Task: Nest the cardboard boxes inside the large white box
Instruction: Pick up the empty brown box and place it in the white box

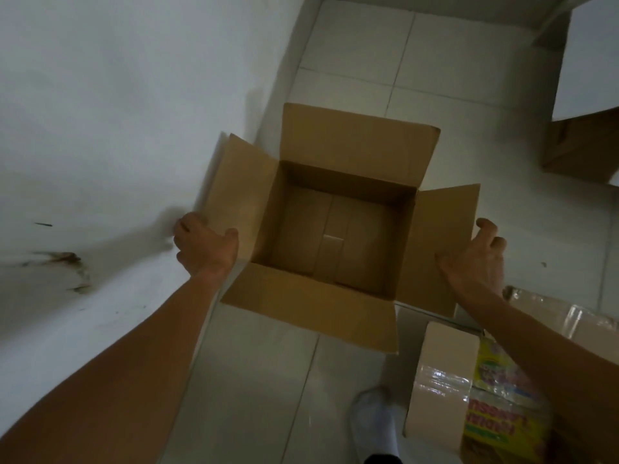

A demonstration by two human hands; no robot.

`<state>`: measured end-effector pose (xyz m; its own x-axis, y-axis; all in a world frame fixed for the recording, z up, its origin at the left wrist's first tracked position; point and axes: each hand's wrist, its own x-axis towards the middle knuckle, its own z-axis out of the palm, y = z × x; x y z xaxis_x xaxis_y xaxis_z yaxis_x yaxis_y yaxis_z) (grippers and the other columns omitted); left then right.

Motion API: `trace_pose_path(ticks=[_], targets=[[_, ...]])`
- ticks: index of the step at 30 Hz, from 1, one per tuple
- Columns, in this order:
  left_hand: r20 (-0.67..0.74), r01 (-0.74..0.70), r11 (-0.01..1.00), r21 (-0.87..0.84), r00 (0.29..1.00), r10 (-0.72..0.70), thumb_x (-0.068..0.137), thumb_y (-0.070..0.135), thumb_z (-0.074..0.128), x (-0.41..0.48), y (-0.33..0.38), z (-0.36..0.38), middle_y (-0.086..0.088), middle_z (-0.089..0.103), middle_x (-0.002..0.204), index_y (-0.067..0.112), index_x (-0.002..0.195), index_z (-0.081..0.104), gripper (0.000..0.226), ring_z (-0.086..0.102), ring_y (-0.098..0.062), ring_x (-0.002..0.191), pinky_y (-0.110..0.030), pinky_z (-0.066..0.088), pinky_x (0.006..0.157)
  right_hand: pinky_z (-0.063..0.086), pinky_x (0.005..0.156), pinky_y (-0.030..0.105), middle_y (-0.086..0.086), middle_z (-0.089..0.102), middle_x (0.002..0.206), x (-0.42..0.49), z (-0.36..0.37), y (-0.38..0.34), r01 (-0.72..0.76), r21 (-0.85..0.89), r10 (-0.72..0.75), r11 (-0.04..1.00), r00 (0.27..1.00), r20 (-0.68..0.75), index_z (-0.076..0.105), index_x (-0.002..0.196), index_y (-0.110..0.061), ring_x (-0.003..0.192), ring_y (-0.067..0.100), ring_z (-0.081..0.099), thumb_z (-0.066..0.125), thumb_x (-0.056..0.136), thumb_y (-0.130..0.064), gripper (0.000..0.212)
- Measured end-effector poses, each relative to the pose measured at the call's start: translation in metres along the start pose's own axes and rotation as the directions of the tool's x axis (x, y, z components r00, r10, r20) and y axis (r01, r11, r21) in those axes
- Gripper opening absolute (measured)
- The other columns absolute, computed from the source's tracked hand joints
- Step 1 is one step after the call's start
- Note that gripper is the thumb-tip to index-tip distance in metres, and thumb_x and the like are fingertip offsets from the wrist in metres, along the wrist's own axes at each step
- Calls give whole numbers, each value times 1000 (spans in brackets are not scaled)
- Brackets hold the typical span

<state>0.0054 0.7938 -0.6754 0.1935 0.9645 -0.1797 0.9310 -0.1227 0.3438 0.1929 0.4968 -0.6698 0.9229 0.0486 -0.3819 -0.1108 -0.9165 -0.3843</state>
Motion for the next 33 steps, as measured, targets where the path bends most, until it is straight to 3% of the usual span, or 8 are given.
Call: trace_pose_path(ticks=[4, 9, 12, 14, 18, 24, 29, 33], targets=[[64, 16, 1000, 27, 998, -17, 69, 26, 68, 12, 0, 10, -17, 46, 125, 6, 119, 39, 60, 48, -39, 112, -50, 38, 91, 50, 81, 49, 23, 52, 123, 5, 4, -5, -14, 40, 10, 999, 996, 93, 26, 136, -14, 100, 41, 58, 63, 84, -20, 65], [59, 59, 996, 63, 996, -63, 70, 30, 66, 15, -2, 13, -15, 54, 122, 8, 120, 44, 59, 50, -37, 112, -50, 35, 94, 54, 70, 40, 20, 61, 108, 10, 11, -4, -61, 67, 45, 996, 976, 215, 48, 119, -3, 79, 29, 58, 56, 87, -18, 36], [113, -52, 998, 28, 992, 49, 80, 31, 58, 8, -2, 14, -10, 63, 90, 12, 91, 57, 22, 59, -36, 89, -43, 43, 82, 51, 47, 29, 15, 62, 98, 11, 14, -3, -134, 212, 57, 968, 941, 333, 53, 112, -4, 65, 22, 61, 52, 89, -12, 24], [194, -141, 990, -26, 970, 144, 86, 30, 53, 0, -3, 17, -7, 56, 66, 13, 66, 52, 26, 57, -33, 68, -32, 41, 61, 48, 43, 26, 13, 62, 95, 12, 14, -2, -144, 256, 45, 956, 933, 357, 54, 109, -7, 62, 19, 60, 50, 90, -10, 20], [86, -256, 967, 2, 963, 254, 95, 29, 47, -17, 1, 13, -7, 58, 71, 7, 80, 64, 32, 51, -23, 66, -31, 35, 62, 53, 51, 31, 8, 60, 89, 13, 0, 1, -131, 332, 8, 934, 938, 348, 54, 105, -10, 65, 18, 60, 51, 91, -13, 15], [-59, -348, 934, -84, 937, 344, 96, 27, 46, -49, 21, -19, -12, 56, 60, 4, 69, 58, 38, 53, -26, 56, -30, 36, 58, 50, 50, 26, 3, 61, 85, 9, -51, 14, 15, 389, -126, 921, 957, 261, 56, 101, -12, 67, 16, 62, 52, 92, -19, 12], [-102, -458, 880, -124, 888, 448, 98, 28, 44, -108, 58, -57, -5, 42, 48, 7, 57, 45, 46, 39, -18, 42, -22, 28, 46, 54, 62, 30, 7, 63, 85, 0, -124, 37, 112, 438, -212, 892, 959, 187, 57, 91, -11, 72, 23, 64, 51, 93, -21, 12], [-122, -524, 847, -85, 849, 513, 99, 27, 43, -179, 97, -85, -4, 39, 45, 6, 54, 43, 49, 35, -15, 39, -19, 24, 45, 50, 54, 25, 7, 64, 78, -11, -197, 82, 146, 445, -241, 884, 957, 163, 58, 82, -11, 68, 22, 64, 51, 92, -19, 15]])
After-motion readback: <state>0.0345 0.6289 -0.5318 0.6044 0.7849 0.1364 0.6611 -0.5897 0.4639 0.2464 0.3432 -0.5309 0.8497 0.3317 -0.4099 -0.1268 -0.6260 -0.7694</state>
